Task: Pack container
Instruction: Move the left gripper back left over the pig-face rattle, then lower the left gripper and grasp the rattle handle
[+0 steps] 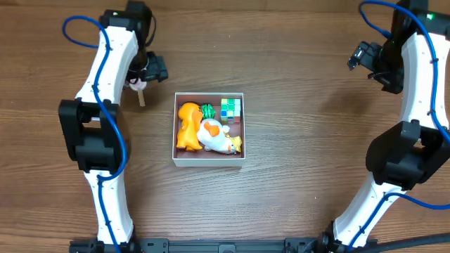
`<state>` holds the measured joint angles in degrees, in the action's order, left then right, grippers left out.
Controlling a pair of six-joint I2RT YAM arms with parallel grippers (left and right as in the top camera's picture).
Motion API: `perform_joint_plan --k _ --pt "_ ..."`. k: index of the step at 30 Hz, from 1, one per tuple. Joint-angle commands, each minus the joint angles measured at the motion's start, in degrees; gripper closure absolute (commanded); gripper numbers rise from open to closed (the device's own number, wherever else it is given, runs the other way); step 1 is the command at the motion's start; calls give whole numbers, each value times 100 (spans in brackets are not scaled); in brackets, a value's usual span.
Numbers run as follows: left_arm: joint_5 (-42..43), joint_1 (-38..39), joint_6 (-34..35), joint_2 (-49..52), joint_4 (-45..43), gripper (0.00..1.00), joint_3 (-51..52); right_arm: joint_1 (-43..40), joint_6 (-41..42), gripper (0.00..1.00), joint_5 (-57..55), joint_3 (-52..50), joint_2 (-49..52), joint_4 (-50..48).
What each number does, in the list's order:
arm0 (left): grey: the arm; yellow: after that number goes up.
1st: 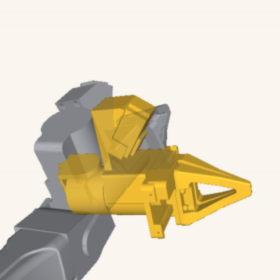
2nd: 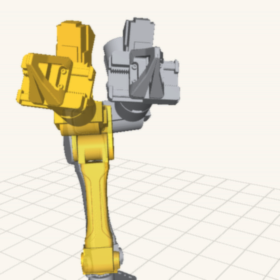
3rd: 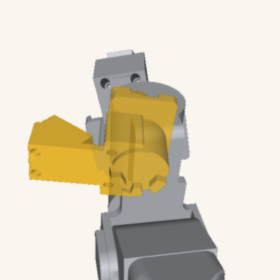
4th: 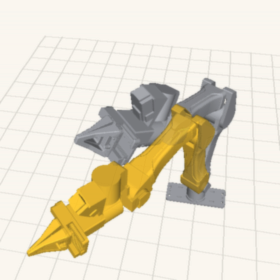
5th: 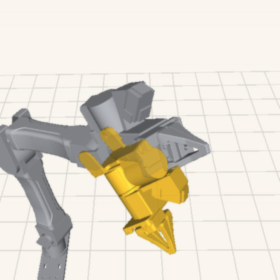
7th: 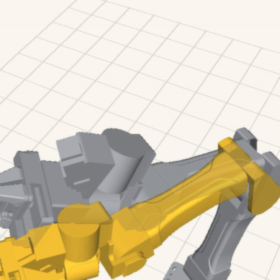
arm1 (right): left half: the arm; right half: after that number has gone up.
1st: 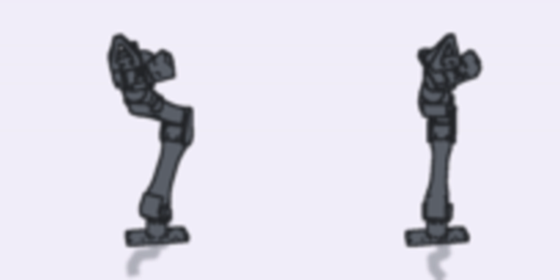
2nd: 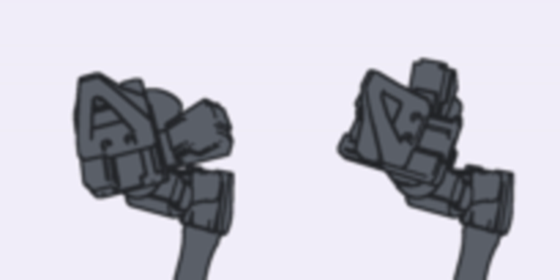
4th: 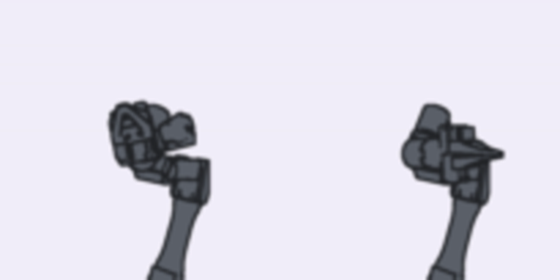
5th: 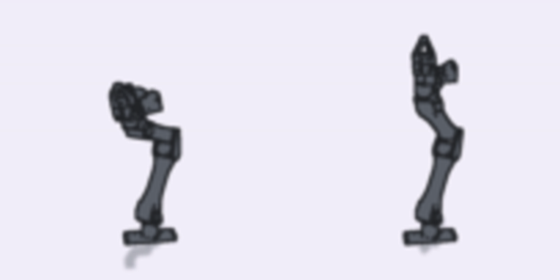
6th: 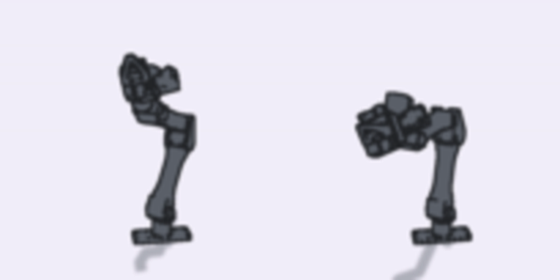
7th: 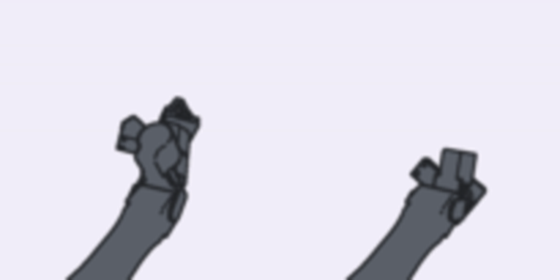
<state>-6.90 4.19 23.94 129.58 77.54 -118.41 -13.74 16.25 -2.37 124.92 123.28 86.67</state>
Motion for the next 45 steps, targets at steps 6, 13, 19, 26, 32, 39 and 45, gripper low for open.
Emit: perform_joint_plan --k 6,13,19,26,32,39,45 --pt "33 -55 -85 44 -280 0 378 15 -15 0 -55 7 -85 -9" --pt "422 -286 -83 44 -890 0 911 15 -15 0 -55 7 -85 -11" --pt "1064 -498 -214 44 -1268 0 1174 15 -15 0 -55 7 -85 -9" --pt "920 -492 -184 44 -1447 0 1241 15 -15 0 -55 7 -85 -9" --pt "754 -492 -190 44 -1681 0 1414 15 -15 0 -55 7 -85 -9" --pt "756 -492 -192 44 -1698 0 1453 15 -15 0 -57 7 -85 -9" --pt "756 -492 -214 44 -1591 0 1453 15 -15 0 -57 7 -85 -9"
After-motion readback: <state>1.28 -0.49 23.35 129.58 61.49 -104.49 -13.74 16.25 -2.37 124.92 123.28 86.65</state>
